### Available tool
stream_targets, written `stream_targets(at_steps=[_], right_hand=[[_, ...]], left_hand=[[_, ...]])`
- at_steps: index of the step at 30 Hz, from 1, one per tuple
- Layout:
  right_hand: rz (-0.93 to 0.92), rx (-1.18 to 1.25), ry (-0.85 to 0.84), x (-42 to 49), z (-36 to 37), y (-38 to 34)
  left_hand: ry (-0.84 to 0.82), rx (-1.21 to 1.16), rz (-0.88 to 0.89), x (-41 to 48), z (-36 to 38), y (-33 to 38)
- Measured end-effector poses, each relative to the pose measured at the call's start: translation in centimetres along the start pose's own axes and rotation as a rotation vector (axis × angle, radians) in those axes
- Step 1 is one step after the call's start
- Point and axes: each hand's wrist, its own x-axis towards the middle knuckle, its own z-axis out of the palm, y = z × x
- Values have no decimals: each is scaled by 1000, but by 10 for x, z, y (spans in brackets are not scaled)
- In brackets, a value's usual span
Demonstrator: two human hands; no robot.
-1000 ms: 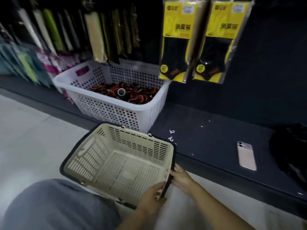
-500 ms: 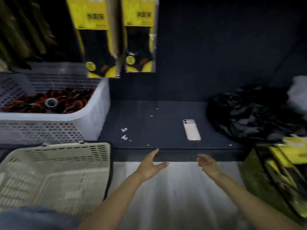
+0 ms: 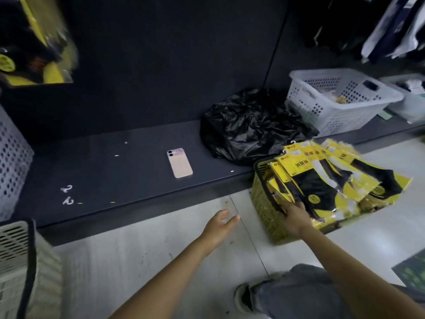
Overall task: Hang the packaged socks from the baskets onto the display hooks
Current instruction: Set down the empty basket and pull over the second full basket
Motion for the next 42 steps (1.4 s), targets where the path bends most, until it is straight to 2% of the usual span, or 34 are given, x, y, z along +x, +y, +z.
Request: stream_targets(at_steps=[4, 12, 17, 20, 23, 24, 26, 29, 32, 36, 39, 40, 42], right_hand=[[24, -142, 19, 17, 3, -14], [-88, -52, -68, 11, 11, -39], [-322, 18, -354, -35, 28, -99], [-409, 218, -644, -71, 37, -132], [-430, 536, -801, -86, 24, -157], [-439, 624, -786, -86, 15, -161], [-481, 675, -619, -79, -3, -162], [-502, 619, -358, -66, -11, -152], [-506, 570, -244, -66, 0, -151], [-631, 423, -207, -78, 16, -168], [-635, 497, -277, -89, 23, -188], [-623, 516, -295, -92, 26, -196], [-595, 520, -329, -98, 32, -213]], left_hand=[[10, -12, -50, 3, 8, -7], [26, -35, -127, -5, -1, -20], [89, -177, -213, -19, -11, -29], [222, -380, -259, -29, -24, -38], [363, -359, -247, -45, -49, -55], [410, -319, -251, -51, -57, -63], [475, -252, -302, -65, -72, -80], [496, -247, -360, -85, -95, -98], [499, -274, -389, -104, -123, -102], [601, -151, -460, -133, -162, -117], [613, -17, -458, -153, -194, -123], [613, 65, -444, -156, -203, -124], [664, 380, -368, -160, -210, -118]])
